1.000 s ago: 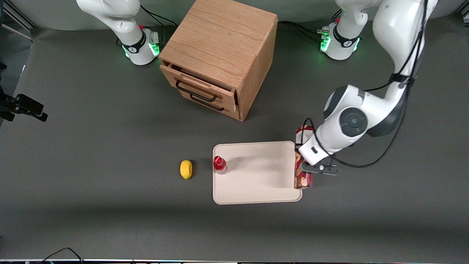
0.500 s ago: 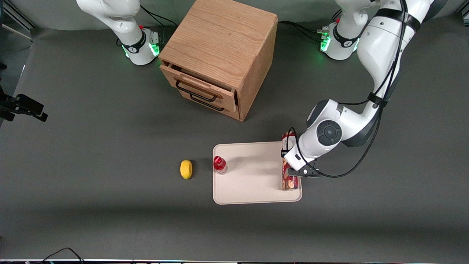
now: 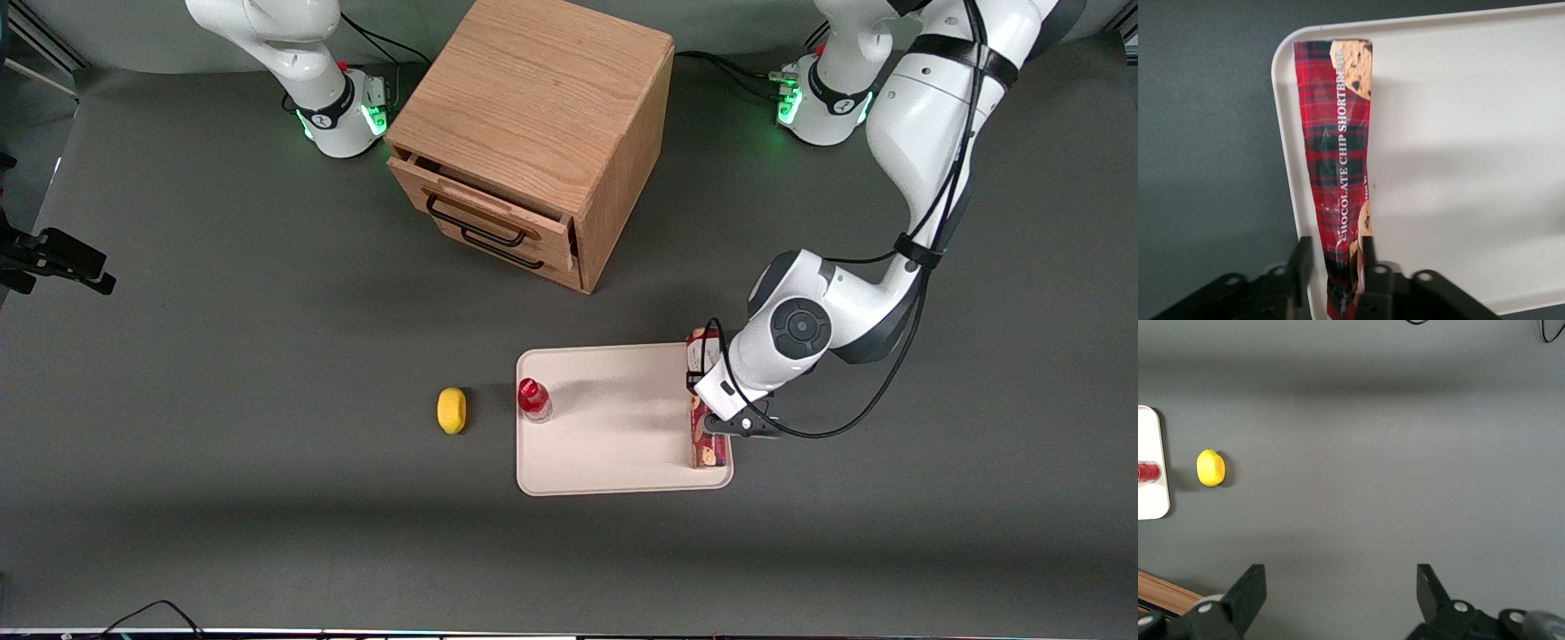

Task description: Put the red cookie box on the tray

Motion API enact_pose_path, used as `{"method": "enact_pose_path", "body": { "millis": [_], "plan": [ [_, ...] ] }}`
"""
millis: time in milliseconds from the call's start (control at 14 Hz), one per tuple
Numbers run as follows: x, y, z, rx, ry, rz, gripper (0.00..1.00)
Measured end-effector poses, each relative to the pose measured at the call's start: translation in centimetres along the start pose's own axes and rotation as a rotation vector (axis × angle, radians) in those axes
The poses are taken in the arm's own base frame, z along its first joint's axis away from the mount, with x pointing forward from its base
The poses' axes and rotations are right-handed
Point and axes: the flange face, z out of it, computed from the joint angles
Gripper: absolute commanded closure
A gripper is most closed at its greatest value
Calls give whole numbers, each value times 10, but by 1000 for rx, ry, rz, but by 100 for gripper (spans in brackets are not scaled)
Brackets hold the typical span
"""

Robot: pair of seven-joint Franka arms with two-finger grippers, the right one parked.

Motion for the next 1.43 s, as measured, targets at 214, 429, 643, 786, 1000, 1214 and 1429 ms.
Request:
{"method": "enact_pose_path", "body": {
  "millis": [214, 429, 643, 786, 1000, 1214, 1429],
  "plan": [
    [3, 1, -7, -4, 15, 0, 0],
    [12, 0, -44, -4, 75, -3, 0],
    [17, -19, -114, 18, 161, -25, 0],
    [12, -45, -160, 52, 155, -44, 0],
    [-8, -101, -229, 88, 66, -7, 0],
    [-36, -162, -292, 117, 12, -4, 0],
    [-64, -169, -333, 126, 4, -21, 0]
  ]
}}
